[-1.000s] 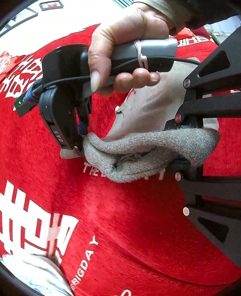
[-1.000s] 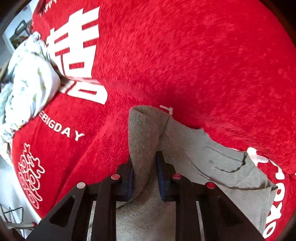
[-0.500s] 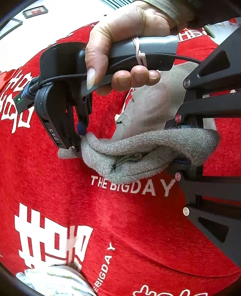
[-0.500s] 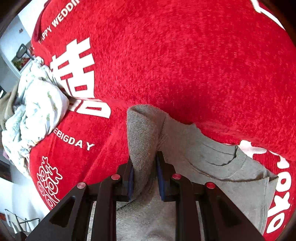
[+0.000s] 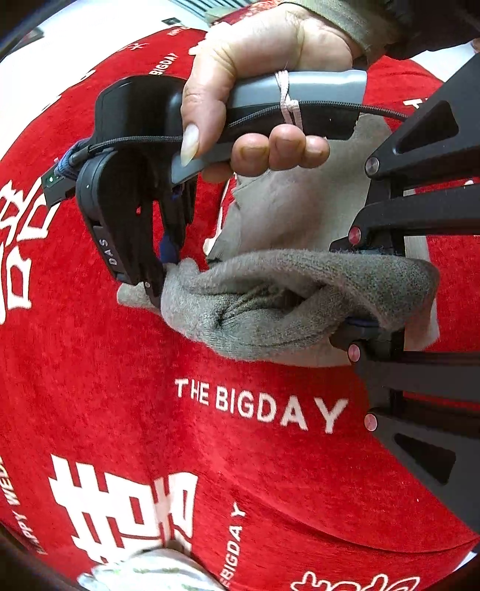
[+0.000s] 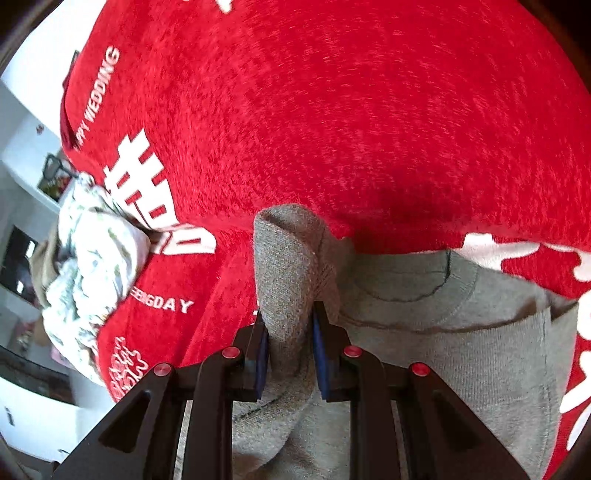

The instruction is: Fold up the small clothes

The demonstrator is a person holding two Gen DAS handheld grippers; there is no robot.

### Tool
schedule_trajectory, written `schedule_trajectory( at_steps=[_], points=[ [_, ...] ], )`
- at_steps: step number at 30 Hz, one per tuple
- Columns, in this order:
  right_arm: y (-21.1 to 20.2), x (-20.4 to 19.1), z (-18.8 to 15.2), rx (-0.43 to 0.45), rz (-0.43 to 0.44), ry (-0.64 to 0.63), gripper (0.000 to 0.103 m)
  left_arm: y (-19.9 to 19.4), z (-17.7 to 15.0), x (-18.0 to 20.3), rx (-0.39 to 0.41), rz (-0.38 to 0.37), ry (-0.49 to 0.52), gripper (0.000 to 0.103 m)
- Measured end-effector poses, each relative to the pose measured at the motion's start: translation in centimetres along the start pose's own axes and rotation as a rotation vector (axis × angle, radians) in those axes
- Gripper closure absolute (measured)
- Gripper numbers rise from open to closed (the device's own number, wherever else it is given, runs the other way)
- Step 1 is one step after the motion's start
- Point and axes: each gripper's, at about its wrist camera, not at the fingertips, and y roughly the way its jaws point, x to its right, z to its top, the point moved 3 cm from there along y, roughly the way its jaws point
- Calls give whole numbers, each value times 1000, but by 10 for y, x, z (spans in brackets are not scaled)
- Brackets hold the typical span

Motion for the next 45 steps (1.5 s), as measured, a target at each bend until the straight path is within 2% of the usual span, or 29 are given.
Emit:
schedule_trajectory(
  at_steps=[8, 20, 27, 45],
  points=[
    [-7, 43, -7, 28, 123, 112, 80, 14, -8, 42, -30, 93, 114, 83],
    [-12, 91, -20, 72, 297, 239, 80, 35, -15, 77, -79, 184, 207, 83],
    [-20, 104, -19, 86, 318, 251, 80, 37, -12, 95, -88, 213, 236, 83],
    [-60, 164, -23, 123, 314, 263, 80, 49, -24, 164, -97, 184, 370, 83]
  ],
)
